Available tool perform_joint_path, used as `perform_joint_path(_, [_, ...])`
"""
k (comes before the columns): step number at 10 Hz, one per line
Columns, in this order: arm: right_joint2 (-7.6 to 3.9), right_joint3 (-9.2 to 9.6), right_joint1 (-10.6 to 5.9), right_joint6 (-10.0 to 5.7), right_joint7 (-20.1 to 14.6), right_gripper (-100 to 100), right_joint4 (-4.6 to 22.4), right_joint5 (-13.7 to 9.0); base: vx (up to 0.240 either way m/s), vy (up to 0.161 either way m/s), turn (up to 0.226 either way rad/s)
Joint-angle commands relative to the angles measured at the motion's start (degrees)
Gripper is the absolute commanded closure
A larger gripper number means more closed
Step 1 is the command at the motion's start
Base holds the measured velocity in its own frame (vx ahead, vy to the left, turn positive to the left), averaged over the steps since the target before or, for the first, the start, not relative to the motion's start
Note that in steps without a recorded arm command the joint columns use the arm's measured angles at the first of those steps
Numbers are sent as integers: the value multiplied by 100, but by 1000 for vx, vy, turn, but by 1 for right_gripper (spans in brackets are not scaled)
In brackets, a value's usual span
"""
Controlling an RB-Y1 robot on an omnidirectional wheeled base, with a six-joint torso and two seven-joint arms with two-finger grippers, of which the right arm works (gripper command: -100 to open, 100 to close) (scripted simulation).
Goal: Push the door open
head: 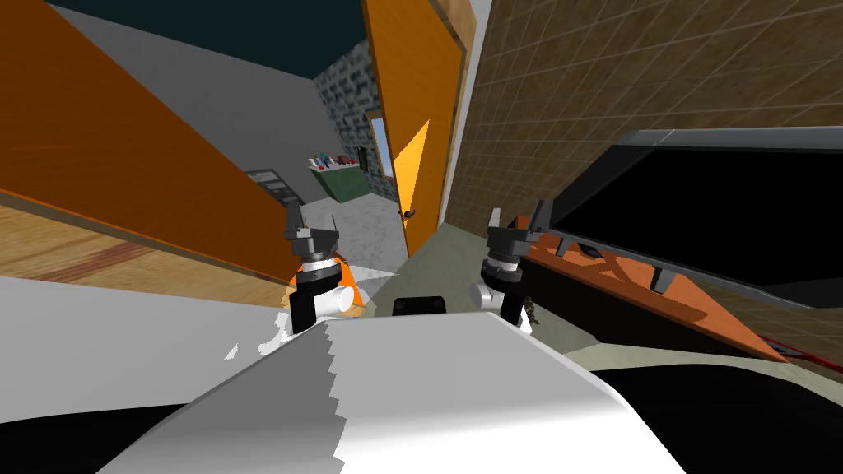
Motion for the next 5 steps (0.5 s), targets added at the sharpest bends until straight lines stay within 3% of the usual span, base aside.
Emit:
perform_joint_path(1, [-19, -3, -71, -18, -13, -100, 184, 5, 107, 7, 142])
perform_joint_path(5, [-58, -10, -241, -63, -43, -100, 624, 15, 42, -41, 98])
